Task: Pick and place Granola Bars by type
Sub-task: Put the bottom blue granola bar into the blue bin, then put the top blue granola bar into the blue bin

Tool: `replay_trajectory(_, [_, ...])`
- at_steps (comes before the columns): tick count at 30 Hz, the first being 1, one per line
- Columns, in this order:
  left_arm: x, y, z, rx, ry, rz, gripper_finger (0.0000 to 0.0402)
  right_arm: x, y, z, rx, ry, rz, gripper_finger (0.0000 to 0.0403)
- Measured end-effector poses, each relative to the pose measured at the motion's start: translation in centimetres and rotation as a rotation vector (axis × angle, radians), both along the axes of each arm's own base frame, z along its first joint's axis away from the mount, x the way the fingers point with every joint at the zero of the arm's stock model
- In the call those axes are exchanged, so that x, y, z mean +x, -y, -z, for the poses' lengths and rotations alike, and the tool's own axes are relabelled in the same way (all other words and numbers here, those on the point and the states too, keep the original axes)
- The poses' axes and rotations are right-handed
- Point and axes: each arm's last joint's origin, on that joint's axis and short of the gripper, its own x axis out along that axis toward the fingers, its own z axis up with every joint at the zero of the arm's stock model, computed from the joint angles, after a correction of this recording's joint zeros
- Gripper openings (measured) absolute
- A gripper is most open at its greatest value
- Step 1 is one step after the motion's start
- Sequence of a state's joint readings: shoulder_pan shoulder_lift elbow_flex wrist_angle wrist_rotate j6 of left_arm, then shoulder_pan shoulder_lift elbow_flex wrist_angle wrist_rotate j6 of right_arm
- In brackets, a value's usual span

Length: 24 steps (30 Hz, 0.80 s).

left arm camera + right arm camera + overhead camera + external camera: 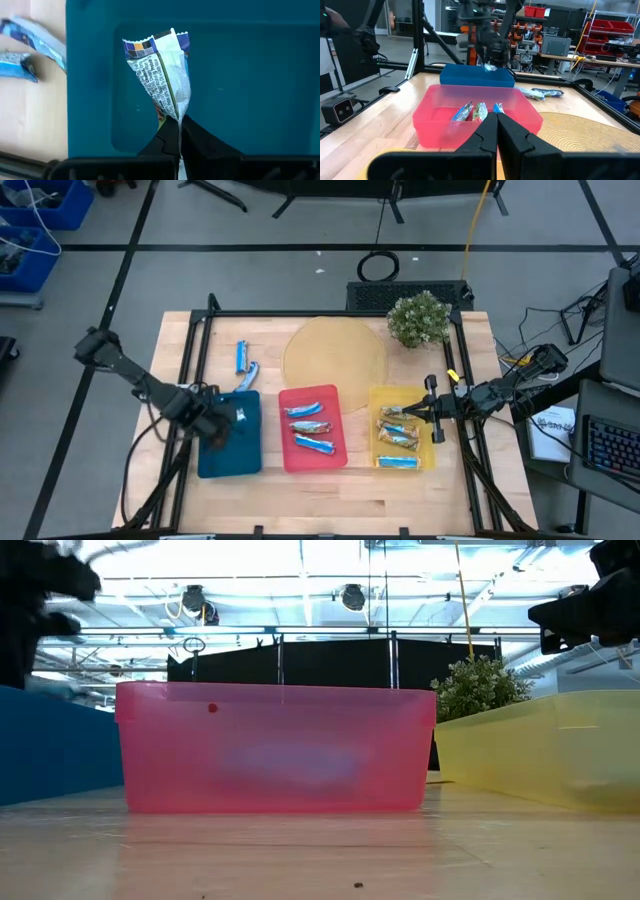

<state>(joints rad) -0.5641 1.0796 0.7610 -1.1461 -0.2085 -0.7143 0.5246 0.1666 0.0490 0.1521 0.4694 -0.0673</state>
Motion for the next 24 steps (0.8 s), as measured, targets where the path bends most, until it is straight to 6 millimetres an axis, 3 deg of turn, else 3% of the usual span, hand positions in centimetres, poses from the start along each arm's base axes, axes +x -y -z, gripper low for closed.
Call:
replay_trajectory(11, [0.7, -4.0, 5.1, -0.247, -0.036, -0.166, 0.0019, 0.0, 0.0, 0.0, 0.000, 0.000, 0.000, 0.0000])
replay_trajectory(18, [2.4, -5.3, 3.9, -0.140, 0.124, -0.135, 0.0093, 0.0, 0.0, 0.0, 0.000, 0.000, 0.000, 0.0000])
replay_trajectory(24, [3.3, -6.2, 2.0, -0.078, 0.186, -0.116, 0.0120, 0.0, 0.0, 0.0, 0.000, 0.000, 0.000, 0.0000])
